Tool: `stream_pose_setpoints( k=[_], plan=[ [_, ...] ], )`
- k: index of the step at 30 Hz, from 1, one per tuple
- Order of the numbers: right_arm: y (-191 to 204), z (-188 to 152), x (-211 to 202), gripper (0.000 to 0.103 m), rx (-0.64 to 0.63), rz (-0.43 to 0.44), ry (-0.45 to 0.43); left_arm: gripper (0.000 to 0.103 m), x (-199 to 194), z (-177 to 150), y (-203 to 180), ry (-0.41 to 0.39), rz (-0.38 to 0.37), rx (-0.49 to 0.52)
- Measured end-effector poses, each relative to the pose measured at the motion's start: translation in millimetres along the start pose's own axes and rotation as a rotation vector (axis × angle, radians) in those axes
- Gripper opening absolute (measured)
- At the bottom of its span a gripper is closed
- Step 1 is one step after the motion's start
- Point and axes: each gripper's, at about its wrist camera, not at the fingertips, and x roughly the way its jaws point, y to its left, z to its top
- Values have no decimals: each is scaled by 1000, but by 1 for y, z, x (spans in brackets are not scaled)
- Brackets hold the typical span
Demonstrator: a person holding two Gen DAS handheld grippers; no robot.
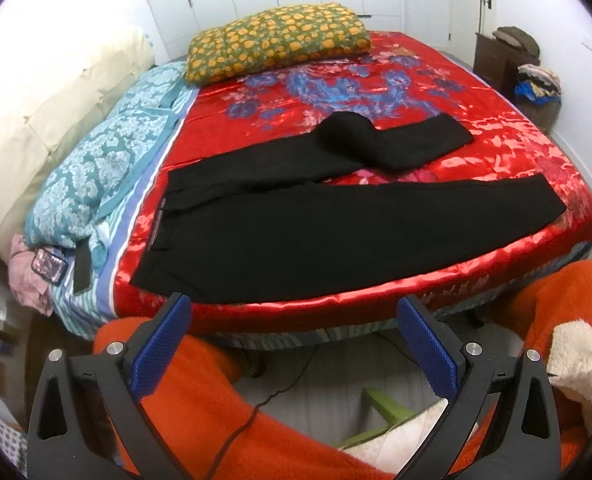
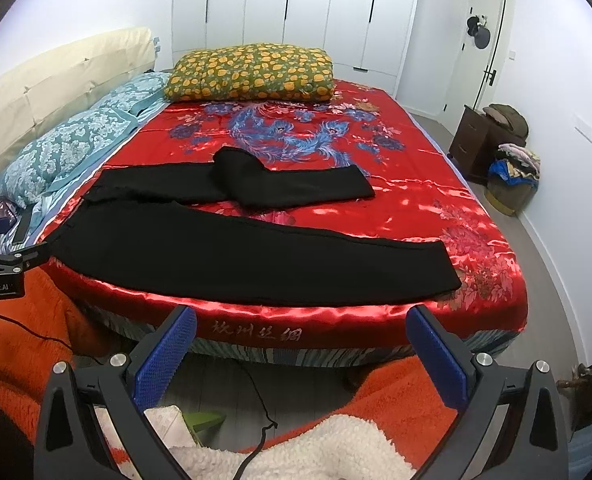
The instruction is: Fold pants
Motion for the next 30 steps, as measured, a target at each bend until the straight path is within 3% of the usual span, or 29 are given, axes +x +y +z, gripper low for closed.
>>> stream_pose_setpoints(
  k=[30],
  plan=[
    [-4, -15, -24, 103, 22, 0, -36, 102, -30, -23, 3, -46, 18, 13]
  ],
)
